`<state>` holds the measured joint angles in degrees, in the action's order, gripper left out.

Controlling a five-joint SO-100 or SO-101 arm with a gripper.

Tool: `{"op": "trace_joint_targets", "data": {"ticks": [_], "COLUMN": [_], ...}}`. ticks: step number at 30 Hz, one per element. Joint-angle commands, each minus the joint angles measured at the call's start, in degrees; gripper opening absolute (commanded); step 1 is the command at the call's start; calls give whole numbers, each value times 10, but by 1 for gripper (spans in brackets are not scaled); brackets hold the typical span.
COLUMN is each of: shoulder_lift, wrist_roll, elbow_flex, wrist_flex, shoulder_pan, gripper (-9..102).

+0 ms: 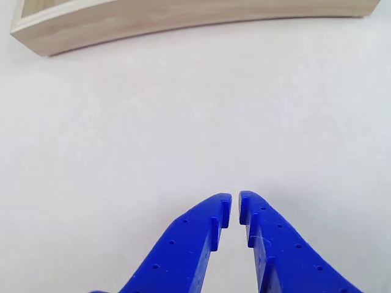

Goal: Place the black cylinder in the wooden box then return to rest.

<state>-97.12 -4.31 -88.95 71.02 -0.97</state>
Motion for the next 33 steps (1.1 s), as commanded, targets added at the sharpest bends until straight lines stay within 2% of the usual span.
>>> {"op": "trace_joint_targets", "data": {"ticks": [1, 11, 33], "shoulder_lift": [-7, -16, -17], "wrist_roll": [-10, 5, -25], "elbow_flex": [-2, -33, -33], "wrist_flex": [17, 69, 71], "shoulder_pan": [-2, 4, 11], "gripper": [0, -1, 1]}}
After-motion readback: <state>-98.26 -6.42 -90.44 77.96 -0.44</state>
